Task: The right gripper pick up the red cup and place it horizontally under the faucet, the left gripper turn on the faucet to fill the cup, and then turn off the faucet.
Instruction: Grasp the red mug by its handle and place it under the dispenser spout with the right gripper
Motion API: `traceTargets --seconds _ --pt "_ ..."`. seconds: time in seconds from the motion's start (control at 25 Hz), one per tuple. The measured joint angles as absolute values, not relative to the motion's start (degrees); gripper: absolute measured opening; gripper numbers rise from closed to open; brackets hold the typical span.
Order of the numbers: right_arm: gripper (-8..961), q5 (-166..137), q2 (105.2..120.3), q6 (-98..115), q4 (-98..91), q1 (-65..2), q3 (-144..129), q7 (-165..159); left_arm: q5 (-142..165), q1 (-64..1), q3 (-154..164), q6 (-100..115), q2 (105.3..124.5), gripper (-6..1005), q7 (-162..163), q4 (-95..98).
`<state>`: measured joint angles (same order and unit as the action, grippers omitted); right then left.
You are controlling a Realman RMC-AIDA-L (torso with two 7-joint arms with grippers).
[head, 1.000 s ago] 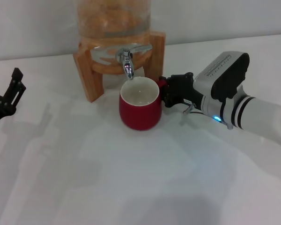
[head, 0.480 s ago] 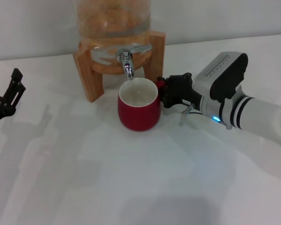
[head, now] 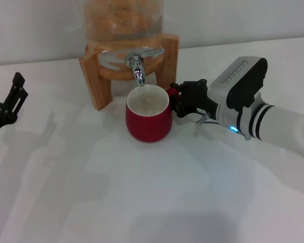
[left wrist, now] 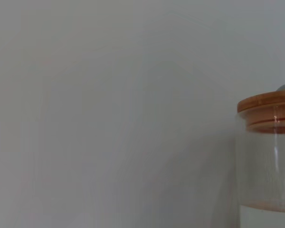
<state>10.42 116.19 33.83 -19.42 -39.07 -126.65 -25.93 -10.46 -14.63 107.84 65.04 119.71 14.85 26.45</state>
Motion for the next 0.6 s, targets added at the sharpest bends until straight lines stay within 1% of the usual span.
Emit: traceTargets --seconds 0.08,0.6 --pt "226 10.4 116.19 33.8 -19.4 -39.1 -126.7 -25.9 -10.5 -14.7 107.8 65.0 119.71 801 14.9 26.5" --pt "227 10.8 116.19 33.7 -19.0 -39.2 -125.9 -25.9 -10.5 -14.5 107.8 65.0 119.71 801 14.9 26.5"
